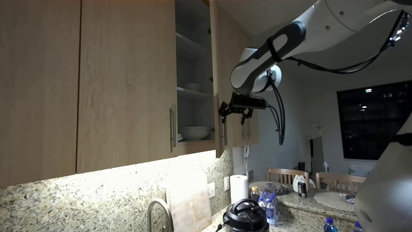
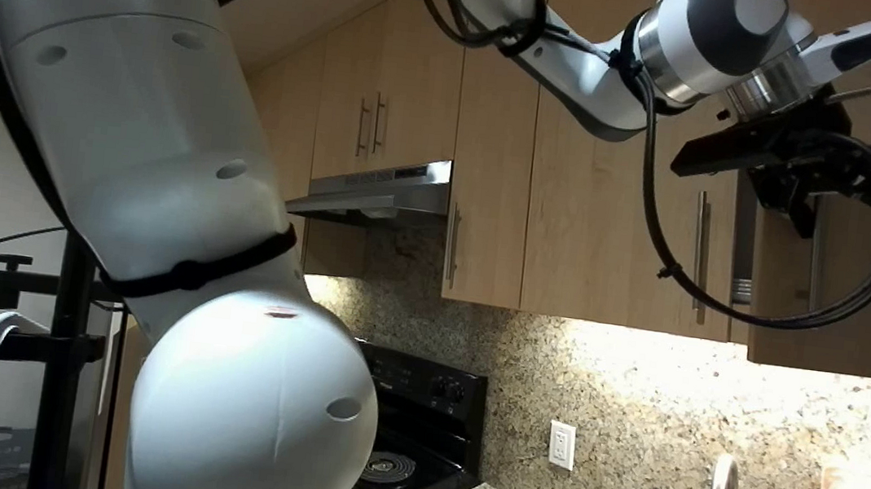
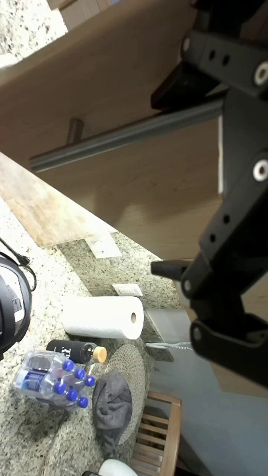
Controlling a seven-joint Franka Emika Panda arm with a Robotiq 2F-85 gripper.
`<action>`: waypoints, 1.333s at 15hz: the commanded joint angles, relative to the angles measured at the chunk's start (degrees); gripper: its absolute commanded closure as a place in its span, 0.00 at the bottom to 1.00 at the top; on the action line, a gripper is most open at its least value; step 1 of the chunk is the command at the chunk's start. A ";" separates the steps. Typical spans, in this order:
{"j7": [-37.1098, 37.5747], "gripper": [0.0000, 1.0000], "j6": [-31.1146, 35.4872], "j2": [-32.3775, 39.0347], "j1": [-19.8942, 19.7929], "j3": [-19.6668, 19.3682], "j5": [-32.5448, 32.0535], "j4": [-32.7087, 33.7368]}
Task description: Open the third top cabinet door from the right
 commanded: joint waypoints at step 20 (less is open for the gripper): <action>11.98 0.00 0.94 -1.39 -13.81 8.31 -5.21 -1.84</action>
